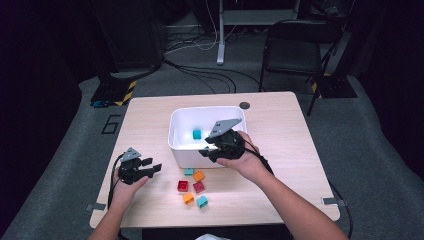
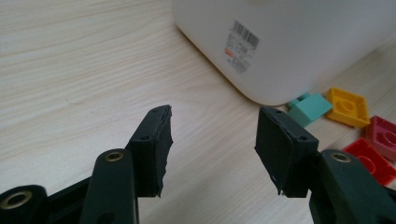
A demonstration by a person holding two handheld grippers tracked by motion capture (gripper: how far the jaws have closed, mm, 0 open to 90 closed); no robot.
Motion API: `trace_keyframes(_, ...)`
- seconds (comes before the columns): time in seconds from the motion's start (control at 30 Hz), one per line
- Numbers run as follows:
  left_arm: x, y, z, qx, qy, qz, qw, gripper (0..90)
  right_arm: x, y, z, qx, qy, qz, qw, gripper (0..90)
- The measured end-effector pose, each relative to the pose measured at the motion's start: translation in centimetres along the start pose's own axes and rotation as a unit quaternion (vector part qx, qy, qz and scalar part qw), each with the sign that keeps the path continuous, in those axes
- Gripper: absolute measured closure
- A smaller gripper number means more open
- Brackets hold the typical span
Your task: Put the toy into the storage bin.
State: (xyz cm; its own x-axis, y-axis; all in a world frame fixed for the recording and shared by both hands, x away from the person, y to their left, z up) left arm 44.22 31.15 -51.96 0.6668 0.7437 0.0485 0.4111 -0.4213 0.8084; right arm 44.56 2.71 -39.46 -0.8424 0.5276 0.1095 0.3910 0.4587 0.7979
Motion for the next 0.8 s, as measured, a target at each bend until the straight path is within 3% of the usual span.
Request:
trace_keyframes(0.33, -2.0, 0.6, -0.2, 0.001, -0.031, 0.016, 0.9994, 49.1, 1.4, -3.6, 0.9, 0.007, 0.009, -0.007, 0.9999, 52.3)
trace_keyframes(0.43, -2.5, 0.7, -0.3, 0.005, -0.035, 0.026, 0.9990, 49.0, 1.5, -5.2, 1.2, 0.006, 0.011, -0.002, 0.9999, 52.9)
trace_keyframes(0.6, -3.1, 1.1, -0.2, 0.000, -0.040, 0.022, 0.9990, 48.3, 1.4, -6.4, 1.2, 0.001, 0.003, 0.003, 1.0000, 53.0)
trace_keyframes(0.8, -3.9, 1.7, -0.1, 0.015, -0.042, 0.037, 0.9983, 46.7, 1.5, -7.6, 1.2, -0.010, 0.004, 0.013, 0.9999, 52.8)
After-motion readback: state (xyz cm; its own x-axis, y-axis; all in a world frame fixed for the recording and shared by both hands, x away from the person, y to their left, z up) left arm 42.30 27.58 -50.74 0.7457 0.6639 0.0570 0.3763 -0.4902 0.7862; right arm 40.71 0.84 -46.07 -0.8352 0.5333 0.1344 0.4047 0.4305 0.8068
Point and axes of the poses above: each handheld gripper's, and its own axes: z roughly forward along the jaws, y roughly out of its top, x roughly to its left, the point moved 5 cm from there along z, roughly forward along the jaws, and after that the axes turned 13 degrees about z, right-handed, at the moved point
